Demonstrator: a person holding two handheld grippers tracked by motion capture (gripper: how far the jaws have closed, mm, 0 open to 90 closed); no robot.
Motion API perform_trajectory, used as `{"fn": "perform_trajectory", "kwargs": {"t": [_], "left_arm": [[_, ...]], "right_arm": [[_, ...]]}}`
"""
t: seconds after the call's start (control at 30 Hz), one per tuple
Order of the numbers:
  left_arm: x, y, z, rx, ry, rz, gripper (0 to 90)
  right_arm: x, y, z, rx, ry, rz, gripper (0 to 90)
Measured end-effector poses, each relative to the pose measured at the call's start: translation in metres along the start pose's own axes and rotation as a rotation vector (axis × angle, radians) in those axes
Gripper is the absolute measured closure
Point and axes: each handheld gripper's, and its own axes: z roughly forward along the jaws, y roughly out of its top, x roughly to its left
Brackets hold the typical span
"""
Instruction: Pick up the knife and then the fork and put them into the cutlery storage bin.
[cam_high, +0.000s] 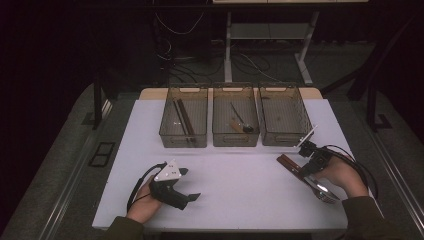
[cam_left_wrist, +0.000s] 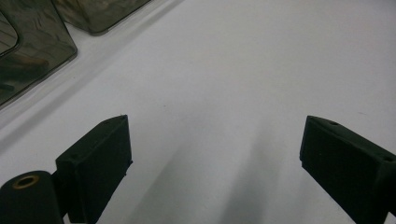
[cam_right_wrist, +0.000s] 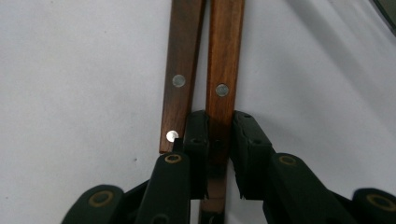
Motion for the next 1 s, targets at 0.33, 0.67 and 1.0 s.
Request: {"fn": "perform_trajectory", "kwargs": {"t": [0.33, 0.67, 1.0], "left_arm": [[0.000, 0.000, 0.000, -0.002, -0.002, 0.001, 8.6], [0.000, 0.000, -0.001, -0.003, -0.001, 0.001, 8.6], [0.000, 0.000, -0.001, -0.007, 0.002, -0.006, 8.6]], "right_arm": [[-0.002, -0.004, -0.001, -0.029, 0.005, 0.013, 77.9], [-0.012, -0.016, -0.015, -0.136, 0.031, 0.068, 77.9], [-0.022, -0.030, -0.035, -0.311, 0.070, 0.106, 78.0]]}}
